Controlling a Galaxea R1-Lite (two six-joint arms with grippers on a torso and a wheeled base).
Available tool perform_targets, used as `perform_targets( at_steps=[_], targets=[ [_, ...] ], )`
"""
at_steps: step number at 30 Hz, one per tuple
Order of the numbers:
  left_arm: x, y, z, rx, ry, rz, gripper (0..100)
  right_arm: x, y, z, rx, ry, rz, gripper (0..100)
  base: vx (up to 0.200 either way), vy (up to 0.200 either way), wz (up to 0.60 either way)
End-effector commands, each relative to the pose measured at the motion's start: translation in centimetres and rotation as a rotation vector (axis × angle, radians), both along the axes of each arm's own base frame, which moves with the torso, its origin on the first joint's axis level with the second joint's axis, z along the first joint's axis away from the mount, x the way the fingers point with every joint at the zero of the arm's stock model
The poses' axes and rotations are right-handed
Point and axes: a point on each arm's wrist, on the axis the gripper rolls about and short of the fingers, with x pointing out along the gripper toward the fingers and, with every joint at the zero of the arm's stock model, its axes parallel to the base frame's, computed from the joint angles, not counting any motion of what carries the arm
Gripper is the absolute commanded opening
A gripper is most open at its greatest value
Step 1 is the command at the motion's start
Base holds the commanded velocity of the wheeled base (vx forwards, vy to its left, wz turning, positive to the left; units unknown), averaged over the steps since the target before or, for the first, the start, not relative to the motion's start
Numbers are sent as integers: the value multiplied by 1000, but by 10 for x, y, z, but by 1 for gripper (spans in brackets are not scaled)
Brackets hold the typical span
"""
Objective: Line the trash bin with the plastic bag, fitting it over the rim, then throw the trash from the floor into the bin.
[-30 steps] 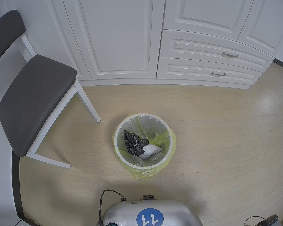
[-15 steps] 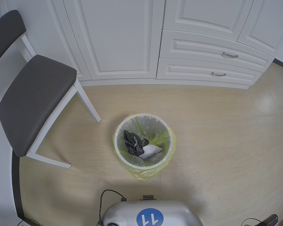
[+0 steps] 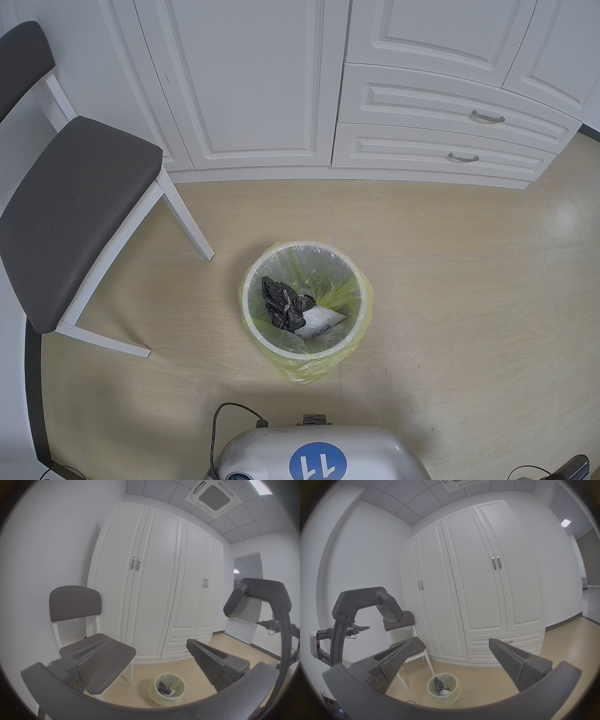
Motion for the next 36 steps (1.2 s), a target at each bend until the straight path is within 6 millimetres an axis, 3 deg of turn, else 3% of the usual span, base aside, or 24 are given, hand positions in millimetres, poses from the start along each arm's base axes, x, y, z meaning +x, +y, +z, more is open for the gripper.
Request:
perform_targets(
  at_steps=[1, 6, 17, 29, 36],
  targets=[
    [-9, -2, -3, -1, -27, 18, 100, -8, 0, -4, -6, -33, -10, 100, 0, 0, 0],
    [-20, -3, -8, -8, -43, 38, 100, -10, -2, -2, 30, -44, -69, 100, 0, 0, 0],
    [-20, 0, -7, -84, -46, 170, 100, -9, -9, -1, 198, -48, -371, 100, 0, 0, 0],
    [-18, 5, -9, -79, -58, 431, 100, -11, -15, 0, 289, -60, -621, 100, 0, 0, 0],
    [6, 6, -23, -38, -101, 521, 100, 1, -16, -5, 332, -94, -674, 100, 0, 0, 0]
  ],
)
